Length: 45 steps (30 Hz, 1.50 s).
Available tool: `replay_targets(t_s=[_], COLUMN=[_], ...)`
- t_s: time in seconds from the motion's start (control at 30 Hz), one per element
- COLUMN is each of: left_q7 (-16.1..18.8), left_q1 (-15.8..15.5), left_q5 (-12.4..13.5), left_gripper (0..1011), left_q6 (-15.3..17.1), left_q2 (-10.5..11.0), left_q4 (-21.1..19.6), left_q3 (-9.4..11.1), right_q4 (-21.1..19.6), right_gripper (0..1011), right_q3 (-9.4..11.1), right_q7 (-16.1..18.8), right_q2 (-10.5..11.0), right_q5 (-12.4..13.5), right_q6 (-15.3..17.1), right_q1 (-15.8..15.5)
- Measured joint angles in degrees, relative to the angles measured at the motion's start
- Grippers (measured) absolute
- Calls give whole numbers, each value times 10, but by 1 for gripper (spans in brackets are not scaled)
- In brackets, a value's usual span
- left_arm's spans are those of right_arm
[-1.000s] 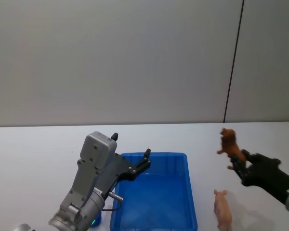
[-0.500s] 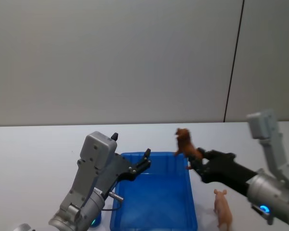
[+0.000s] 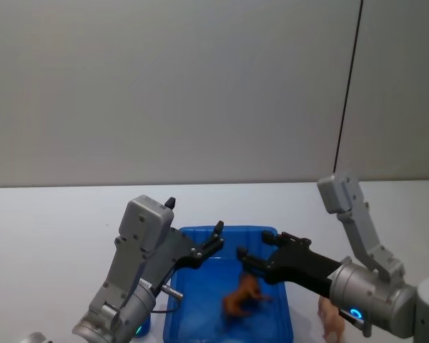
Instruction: Pick up the two dolls from the table and place them into the box.
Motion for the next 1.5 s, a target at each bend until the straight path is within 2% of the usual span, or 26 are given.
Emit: replay_targets(t_s=[0.17, 0.27, 0.3, 0.43, 0.87, 1.13, 1.5], left_q7=[0, 0, 0, 0, 0, 0, 0], left_q1=[0, 0, 0, 0, 0, 0, 0], left_q5=[0, 0, 0, 0, 0, 0, 0], left_gripper=[1001, 1000, 1001, 1000, 1001, 1000, 1000], left_q6=[0, 0, 0, 0, 0, 0, 0], left_q2=[0, 0, 0, 0, 0, 0, 0], left_q4=[0, 0, 0, 0, 0, 0, 0], left_q3=[0, 0, 0, 0, 0, 0, 0], right_q4=[6, 6, 6, 2, -33, -50, -46], right_gripper=[796, 847, 907, 998, 1001, 1001, 1001], right_q3=[-2, -1, 1, 6, 30, 40, 42], right_q7=[-2, -7, -11, -25, -82, -107, -125], right_q2=[0, 3, 6, 15, 57, 78, 89], right_q5=[-8, -10, -10, -10, 14, 32, 41], right_q6=[-11, -17, -22, -33, -58, -53, -37], right_q1=[1, 0, -3, -11, -63, -95, -118])
